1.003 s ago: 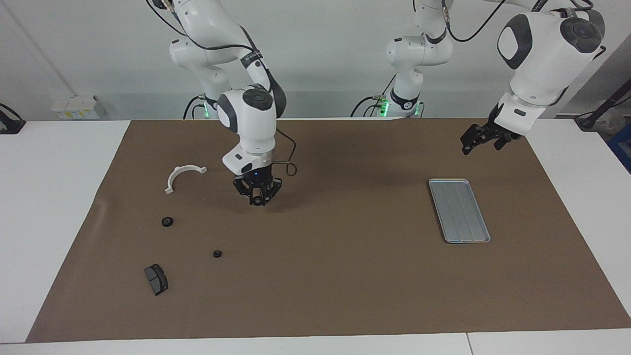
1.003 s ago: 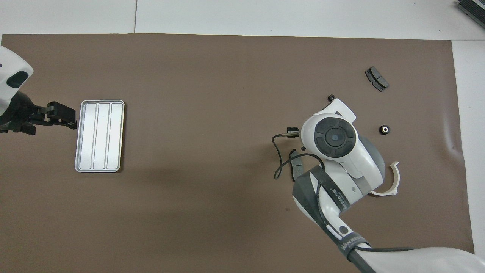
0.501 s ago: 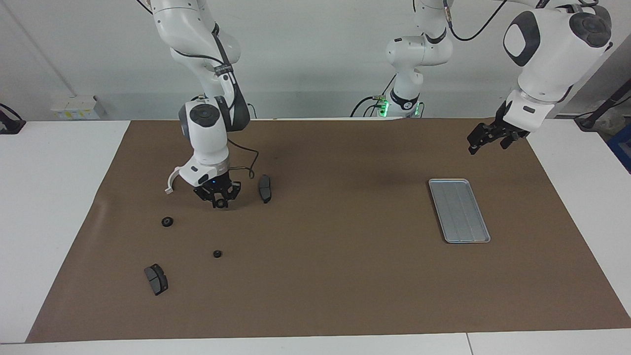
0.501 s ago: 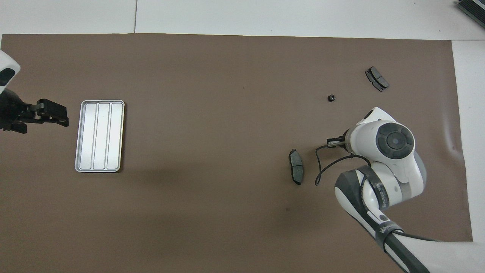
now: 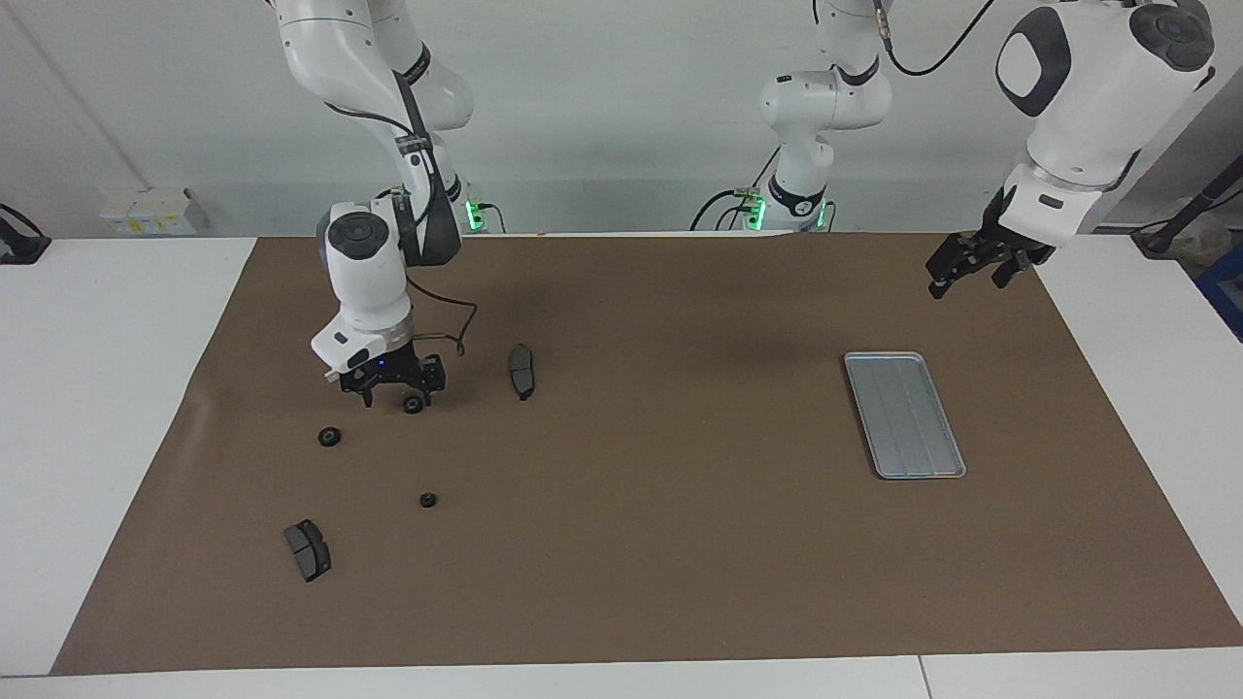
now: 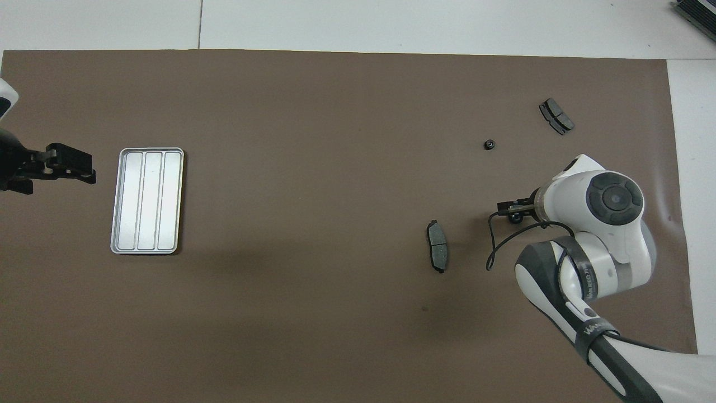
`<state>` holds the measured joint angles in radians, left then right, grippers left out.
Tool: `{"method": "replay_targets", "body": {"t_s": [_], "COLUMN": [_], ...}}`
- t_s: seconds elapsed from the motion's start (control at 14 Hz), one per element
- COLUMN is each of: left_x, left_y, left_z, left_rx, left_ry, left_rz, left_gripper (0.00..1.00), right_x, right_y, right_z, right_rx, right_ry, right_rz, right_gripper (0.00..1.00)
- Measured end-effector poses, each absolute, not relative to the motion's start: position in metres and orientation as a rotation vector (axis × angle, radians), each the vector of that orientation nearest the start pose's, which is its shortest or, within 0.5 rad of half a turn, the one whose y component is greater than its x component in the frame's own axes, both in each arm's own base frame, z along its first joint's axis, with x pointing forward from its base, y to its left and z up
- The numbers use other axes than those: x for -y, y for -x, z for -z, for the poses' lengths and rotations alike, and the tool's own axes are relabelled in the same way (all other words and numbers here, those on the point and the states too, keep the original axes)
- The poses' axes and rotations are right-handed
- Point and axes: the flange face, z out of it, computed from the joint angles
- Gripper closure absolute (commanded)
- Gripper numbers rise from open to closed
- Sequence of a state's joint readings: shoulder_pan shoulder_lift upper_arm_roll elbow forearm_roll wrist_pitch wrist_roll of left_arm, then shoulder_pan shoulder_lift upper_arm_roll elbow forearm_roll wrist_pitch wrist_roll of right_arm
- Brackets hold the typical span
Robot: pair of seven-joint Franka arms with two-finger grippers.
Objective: Place bearing gear from tray to pile
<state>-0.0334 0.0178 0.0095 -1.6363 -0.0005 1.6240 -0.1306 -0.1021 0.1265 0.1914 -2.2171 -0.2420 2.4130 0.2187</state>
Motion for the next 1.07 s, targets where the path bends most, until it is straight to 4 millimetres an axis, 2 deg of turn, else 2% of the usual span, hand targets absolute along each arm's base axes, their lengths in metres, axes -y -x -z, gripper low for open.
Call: {"method": "replay_targets", "body": {"t_s": [0.29,0.57,0.79,0.93,1.07], "left_x": [0.014,0.013,0.013,0.013,0.013], "left_y": [-0.562,-0.562,-0.562,-0.562,-0.562], "left_z": [-0.588,-0.589,-0.589,-0.589,-0.589], "left_rx": [0.167,0.168,0.168,0.168,0.168], "left_ry": [3.135,3.135,3.135,3.135,3.135], "left_rz": [-0.046,-0.046,-0.046,-0.046,-0.045], "left_gripper": [0.00,0.00,0.00,0.00,0.00], "right_x": [-0.049,-0.052,-0.053,-0.053,-0.052], "right_y": [-0.568,-0.586,-0.588,-0.587,-0.585], "right_z": [-0.396,-0.492,-0.565,-0.598,-0.616], "right_rx": [-0.081,-0.150,-0.165,-0.171,-0.173], "right_ry": [3.216,3.173,3.157,3.149,3.144], "right_rz": [0.106,0.110,0.164,0.218,0.250], "right_gripper": [0.00,0.00,0.00,0.00,0.00]}}
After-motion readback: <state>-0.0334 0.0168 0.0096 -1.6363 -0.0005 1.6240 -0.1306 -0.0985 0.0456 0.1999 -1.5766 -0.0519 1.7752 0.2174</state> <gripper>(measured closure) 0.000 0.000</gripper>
